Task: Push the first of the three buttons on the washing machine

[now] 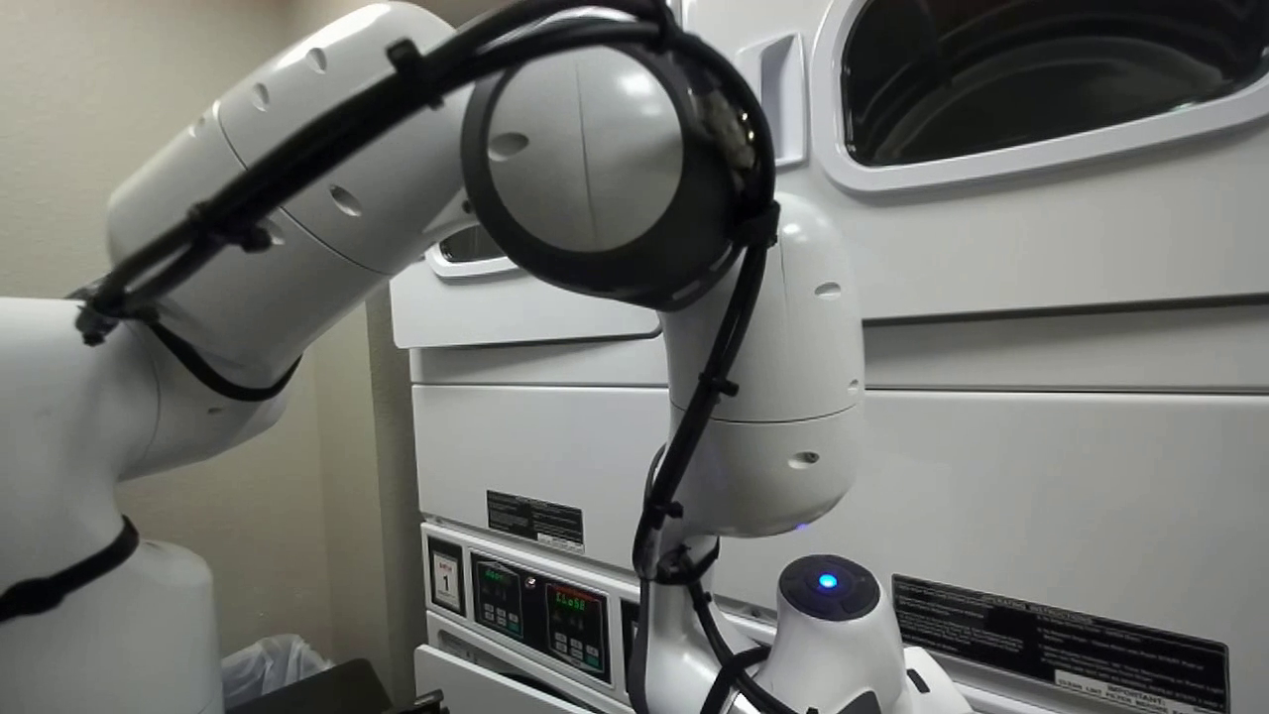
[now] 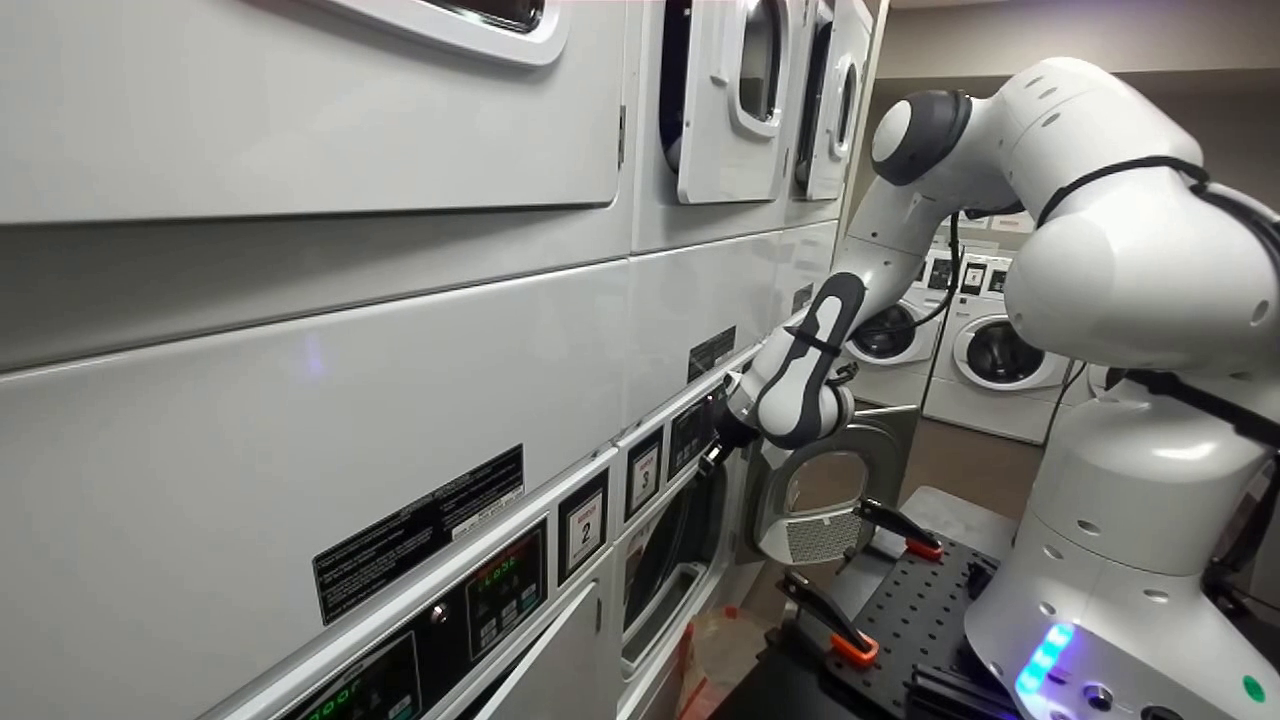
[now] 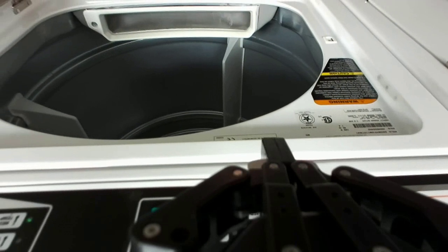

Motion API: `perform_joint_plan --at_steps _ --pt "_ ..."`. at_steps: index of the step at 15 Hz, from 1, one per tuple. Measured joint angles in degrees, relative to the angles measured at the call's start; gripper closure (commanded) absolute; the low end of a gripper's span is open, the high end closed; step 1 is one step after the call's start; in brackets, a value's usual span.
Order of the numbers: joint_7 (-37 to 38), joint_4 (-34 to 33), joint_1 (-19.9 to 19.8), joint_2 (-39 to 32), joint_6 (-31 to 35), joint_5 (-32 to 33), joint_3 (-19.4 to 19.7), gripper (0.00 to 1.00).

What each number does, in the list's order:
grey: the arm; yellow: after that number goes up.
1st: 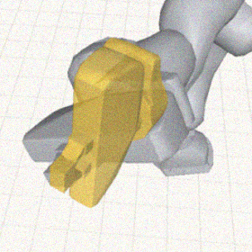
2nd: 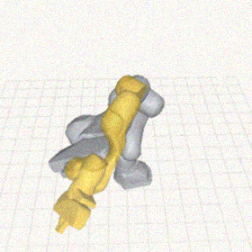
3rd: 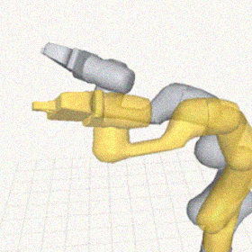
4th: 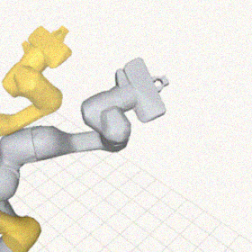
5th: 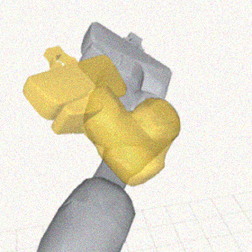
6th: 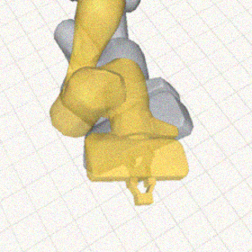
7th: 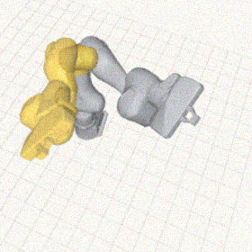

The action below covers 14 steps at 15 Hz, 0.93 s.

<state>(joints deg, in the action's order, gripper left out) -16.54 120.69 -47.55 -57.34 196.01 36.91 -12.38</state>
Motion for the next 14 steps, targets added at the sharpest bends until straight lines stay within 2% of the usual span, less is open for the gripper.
perform_joint_plan --at_steps 4,7,10,14 --pt "0.0 0.22 1.67 0.1 2.04 -0.49 0.9 1.0" --pt "0.0 -2.03 1.86 0.07 2.27 -0.54 0.88 1.0" --pt "0.04 -4.83 0.82 -0.14 1.61 -0.48 -0.37 1.0" --pt "0.63 -4.59 -0.89 -2.61 1.79 -0.48 -2.63 1.0"
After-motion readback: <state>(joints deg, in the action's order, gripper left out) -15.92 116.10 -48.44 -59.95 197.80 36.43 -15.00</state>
